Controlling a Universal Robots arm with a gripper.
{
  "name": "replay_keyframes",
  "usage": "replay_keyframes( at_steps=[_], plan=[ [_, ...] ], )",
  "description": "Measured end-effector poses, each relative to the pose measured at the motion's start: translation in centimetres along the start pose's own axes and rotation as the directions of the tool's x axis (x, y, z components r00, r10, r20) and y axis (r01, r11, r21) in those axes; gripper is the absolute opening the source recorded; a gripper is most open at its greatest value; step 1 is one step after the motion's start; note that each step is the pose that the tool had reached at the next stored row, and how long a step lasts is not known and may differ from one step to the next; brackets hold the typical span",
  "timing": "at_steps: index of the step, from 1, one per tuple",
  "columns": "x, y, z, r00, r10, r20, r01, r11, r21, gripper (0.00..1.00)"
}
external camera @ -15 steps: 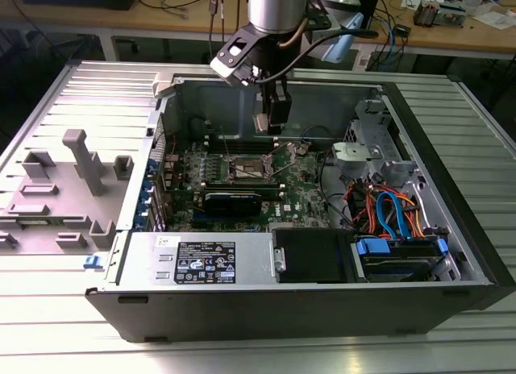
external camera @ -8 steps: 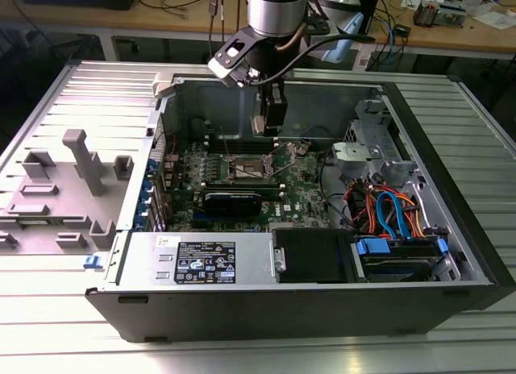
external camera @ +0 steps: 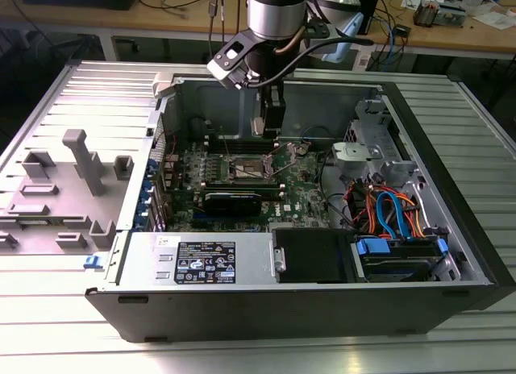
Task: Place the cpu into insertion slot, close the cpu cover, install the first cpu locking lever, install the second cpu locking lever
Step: 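Place the cpu into insertion slot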
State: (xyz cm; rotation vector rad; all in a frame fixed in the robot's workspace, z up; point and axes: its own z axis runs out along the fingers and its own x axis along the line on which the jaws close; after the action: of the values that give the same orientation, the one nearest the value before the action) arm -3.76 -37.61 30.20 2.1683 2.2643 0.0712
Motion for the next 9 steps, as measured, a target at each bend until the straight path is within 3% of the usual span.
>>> replay_keyframes(
  at_steps=[9],
  plan=[
    [0.00, -0.02, 0.02, 1.0000, 0.000, 0.0000, 0.000, 1.0000, 0.0000, 0.55]
  ],
)
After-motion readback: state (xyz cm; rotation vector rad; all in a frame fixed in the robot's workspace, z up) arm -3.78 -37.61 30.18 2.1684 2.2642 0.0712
